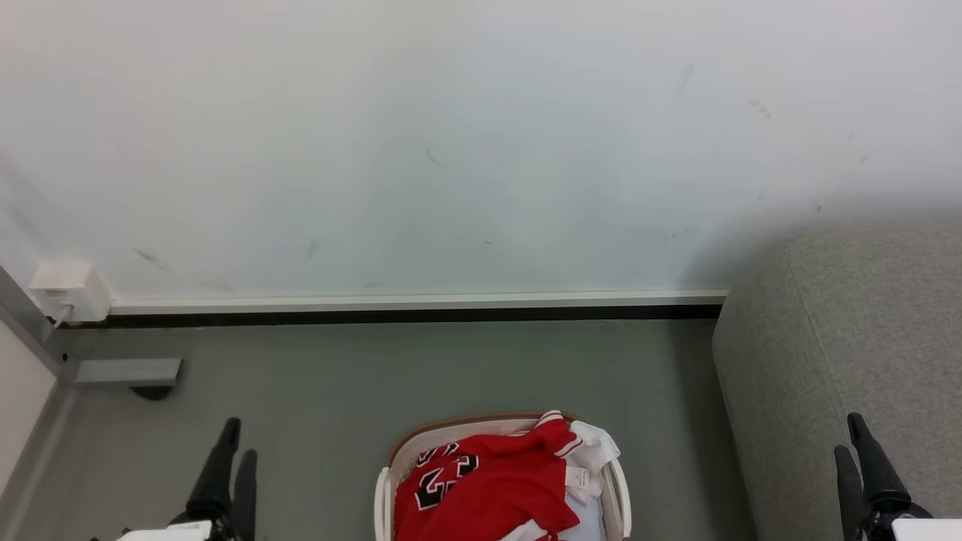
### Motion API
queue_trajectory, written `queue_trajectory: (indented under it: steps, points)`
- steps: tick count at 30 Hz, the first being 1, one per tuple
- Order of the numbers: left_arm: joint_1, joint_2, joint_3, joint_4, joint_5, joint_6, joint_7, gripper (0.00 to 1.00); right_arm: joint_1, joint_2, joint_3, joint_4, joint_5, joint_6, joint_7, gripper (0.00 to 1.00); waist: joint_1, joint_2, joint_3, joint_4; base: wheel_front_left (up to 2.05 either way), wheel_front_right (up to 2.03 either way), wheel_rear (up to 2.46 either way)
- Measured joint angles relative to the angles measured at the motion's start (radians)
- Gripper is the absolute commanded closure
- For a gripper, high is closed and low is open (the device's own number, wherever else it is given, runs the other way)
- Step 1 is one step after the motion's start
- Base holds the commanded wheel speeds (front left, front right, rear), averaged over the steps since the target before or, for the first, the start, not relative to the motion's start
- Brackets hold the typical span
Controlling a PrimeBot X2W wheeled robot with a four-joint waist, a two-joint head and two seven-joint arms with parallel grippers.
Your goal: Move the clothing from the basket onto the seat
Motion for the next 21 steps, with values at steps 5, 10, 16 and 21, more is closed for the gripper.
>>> queue_trajectory:
  steps: [5, 10, 16, 21]
  points:
    - [0.001, 0.000, -0.001, -0.013, 0.008, 0.000, -0.025, 0.00, 0.000, 0.002, 0.026, -0.019, -0.001, 0.000, -0.025, 0.00, 0.0000, 0.0000, 0.000, 0.000, 0.00, 0.00, 0.00]
    - [0.001, 0.000, -0.001, -0.041, 0.050, 0.000, -0.051, 0.00, -0.002, 0.000, 0.052, -0.036, -0.033, 0.000, -0.051, 0.00, 0.0001, 0.0000, 0.000, 0.000, 0.00, 0.00, 0.00]
    - [0.002, 0.000, 0.000, -0.073, 0.178, 0.000, -0.077, 0.00, -0.005, -0.002, 0.071, -0.056, -0.118, 0.000, -0.079, 0.00, 0.0001, 0.0000, 0.000, -0.003, 0.00, 0.00, 0.00]
    - [0.014, 0.000, -0.001, -0.095, 0.296, 0.000, -0.096, 0.00, -0.005, -0.002, 0.086, -0.069, -0.193, 0.000, -0.097, 0.00, 0.0000, 0.0000, -0.002, -0.007, 0.00, 0.00, 0.00]
